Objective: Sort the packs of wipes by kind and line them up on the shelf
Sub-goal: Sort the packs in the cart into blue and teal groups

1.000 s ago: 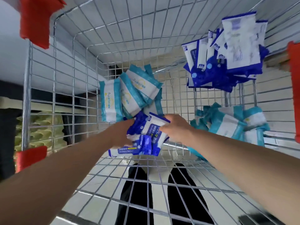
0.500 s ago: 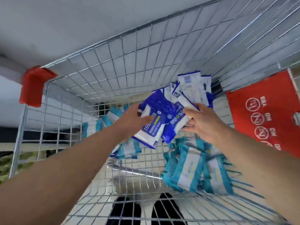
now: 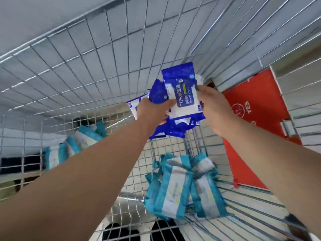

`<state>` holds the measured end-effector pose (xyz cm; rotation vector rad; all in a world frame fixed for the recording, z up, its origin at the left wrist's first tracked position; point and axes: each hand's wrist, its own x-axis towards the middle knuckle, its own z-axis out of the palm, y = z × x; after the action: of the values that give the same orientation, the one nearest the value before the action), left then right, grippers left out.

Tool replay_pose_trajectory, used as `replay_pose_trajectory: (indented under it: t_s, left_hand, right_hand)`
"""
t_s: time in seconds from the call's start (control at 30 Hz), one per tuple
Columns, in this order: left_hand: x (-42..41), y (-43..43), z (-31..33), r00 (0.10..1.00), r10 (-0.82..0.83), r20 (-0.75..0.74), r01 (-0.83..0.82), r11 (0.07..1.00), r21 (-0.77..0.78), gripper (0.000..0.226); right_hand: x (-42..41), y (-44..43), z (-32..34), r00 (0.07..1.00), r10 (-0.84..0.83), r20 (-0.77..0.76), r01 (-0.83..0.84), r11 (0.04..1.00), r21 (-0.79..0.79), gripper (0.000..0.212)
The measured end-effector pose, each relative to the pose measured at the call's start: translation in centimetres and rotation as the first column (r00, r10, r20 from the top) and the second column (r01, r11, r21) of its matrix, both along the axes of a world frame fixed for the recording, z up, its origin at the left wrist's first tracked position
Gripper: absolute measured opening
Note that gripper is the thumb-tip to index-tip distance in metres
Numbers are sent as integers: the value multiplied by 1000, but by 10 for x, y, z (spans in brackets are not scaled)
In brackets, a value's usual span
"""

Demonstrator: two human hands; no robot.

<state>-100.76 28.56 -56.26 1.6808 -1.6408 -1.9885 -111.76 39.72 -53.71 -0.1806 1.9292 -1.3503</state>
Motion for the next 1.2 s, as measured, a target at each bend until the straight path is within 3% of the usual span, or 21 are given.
replay_pose_trajectory:
  t_s: [0.1, 0.2, 0.33, 0.47, 0.67, 0.9, 1.0, 1.1, 1.2]
  left_hand:
    - [-16, 9, 3, 1000, 7, 3, -6, 999, -47, 58]
    - [-16, 14, 9, 999, -21, 49, 25, 995, -100, 79]
    - [-2, 8, 21, 984, -98, 150, 131, 965, -226, 64]
    - [28, -9, 38, 910, -272, 312, 389, 818, -424, 55]
    - [131, -28, 57, 882, -291, 372, 457, 720, -522, 26]
    - [254, -71, 29, 720, -253, 646, 574, 741, -350, 48]
    - [279, -81, 3, 661, -311, 683, 598, 768, -230, 61]
    - [289, -85, -22, 728, -303, 615, 524, 825, -213, 54]
    - [291, -89, -33, 856, -160, 492, 304, 925, -228, 64]
  right_hand:
    - [-4, 4, -1, 989, 109, -103, -109, 994, 9, 27]
    - [-2, 7, 1, 937, 217, -275, -183, 973, 144, 30]
    - [-1, 8, 10, 834, 272, -481, -165, 953, 253, 31]
    - [16, 2, 29, 702, 379, -603, -194, 916, 350, 32]
    - [85, -27, 38, 558, 562, -610, -408, 826, 388, 43]
    - [193, -73, 0, 473, 762, -442, -625, 644, 441, 44]
    - [220, -86, -28, 495, 801, -337, -657, 599, 457, 42]
    - [233, -97, -50, 531, 797, -288, -636, 599, 486, 34]
    - [234, -107, -61, 591, 764, -259, -605, 632, 483, 41]
